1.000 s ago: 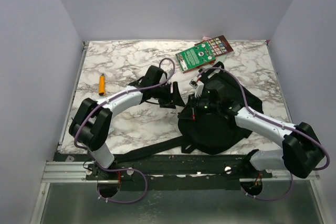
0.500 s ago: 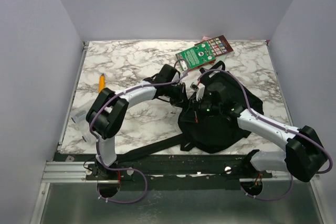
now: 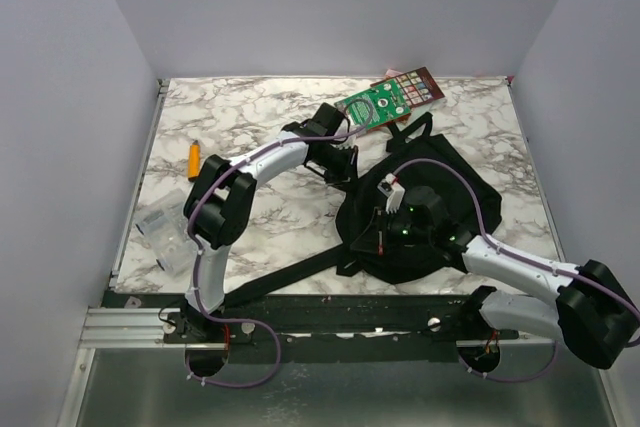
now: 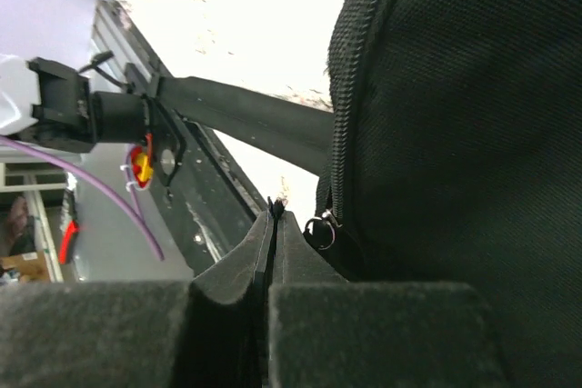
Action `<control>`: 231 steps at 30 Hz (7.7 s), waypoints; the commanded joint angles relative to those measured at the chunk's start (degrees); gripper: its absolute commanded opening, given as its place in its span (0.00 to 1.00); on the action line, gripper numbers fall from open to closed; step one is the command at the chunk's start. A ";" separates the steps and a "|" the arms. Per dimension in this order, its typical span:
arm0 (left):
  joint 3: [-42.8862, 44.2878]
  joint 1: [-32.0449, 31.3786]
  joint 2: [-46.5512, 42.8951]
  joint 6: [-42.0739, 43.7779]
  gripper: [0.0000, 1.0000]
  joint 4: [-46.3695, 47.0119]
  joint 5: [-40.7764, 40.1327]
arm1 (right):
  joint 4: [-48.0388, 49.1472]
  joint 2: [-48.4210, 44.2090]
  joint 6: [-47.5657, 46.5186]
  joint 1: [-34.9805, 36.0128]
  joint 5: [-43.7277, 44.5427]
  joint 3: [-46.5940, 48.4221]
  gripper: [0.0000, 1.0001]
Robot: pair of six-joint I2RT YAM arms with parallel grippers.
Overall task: Pack the student bag
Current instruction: Unzip the student bag at the center of the board, then adjust the student bag at the center of the board, then pick up the book from the center of the board.
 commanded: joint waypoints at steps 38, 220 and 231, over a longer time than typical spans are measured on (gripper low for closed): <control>-30.58 0.31 -17.01 -21.20 0.04 25.04 -9.58 | -8.16 5.54 -6.36 1.82 -5.72 11.60 0.01; -35.88 3.24 -51.68 -0.26 0.87 17.42 -4.20 | 9.37 64.34 36.04 -26.05 21.77 55.83 0.68; -36.73 3.31 -51.92 -0.75 0.88 18.71 -3.66 | 21.41 69.13 37.47 -25.64 20.06 55.17 0.38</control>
